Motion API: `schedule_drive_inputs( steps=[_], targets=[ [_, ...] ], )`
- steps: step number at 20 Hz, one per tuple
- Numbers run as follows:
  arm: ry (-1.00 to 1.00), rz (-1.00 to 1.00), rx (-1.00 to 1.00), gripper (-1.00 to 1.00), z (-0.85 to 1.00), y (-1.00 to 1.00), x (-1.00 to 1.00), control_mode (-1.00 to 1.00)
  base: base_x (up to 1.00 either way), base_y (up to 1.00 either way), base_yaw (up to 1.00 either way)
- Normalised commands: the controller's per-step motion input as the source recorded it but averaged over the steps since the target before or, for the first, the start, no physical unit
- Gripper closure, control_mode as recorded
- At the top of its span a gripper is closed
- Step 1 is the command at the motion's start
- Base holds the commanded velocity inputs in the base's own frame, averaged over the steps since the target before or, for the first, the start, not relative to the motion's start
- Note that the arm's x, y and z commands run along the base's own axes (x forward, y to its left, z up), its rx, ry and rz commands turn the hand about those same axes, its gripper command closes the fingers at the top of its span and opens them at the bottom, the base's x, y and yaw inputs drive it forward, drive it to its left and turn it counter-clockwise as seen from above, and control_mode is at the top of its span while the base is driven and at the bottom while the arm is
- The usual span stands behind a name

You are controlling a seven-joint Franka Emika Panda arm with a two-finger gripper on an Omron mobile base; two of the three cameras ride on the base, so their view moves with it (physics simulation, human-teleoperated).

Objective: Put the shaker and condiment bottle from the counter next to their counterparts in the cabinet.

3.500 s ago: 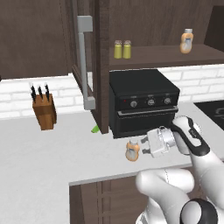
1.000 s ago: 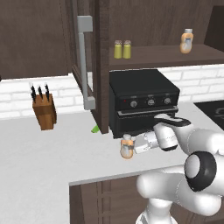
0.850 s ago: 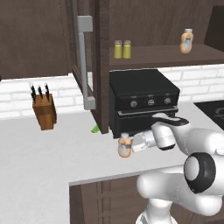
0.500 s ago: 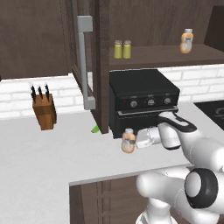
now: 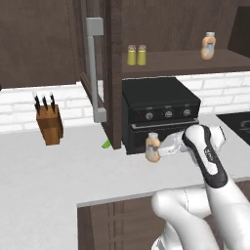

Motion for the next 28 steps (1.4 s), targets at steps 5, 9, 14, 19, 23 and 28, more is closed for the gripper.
schedule_drive_inputs(
  steps=[5,9,14,19,23,28],
  targets=[
    [0.01,-0.23,-0.21,1.0,0.92,-0.21,-0.09,-1.0,0.0,0.0,0.0],
    [0.0,-0.23,-0.18,1.0,0.85,-0.27,-0.01,-1.0,0.0,0.0,0.0],
    [0.03,-0.27,-0.11,1.0,0.8,-0.47,0.04,-1.0,0.0,0.0,0.0],
    [0.04,-0.31,-0.03,1.0,0.87,-0.7,0.1,-1.0,0.0,0.0,0.0],
    [0.03,-0.32,-0.01,1.0,0.94,-0.81,0.16,-1.0,0.0,0.0,0.0],
    [0.0,-0.3,0.0,1.0,0.95,-0.7,0.12,-1.0,0.0,0.0,0.0]
  ],
)
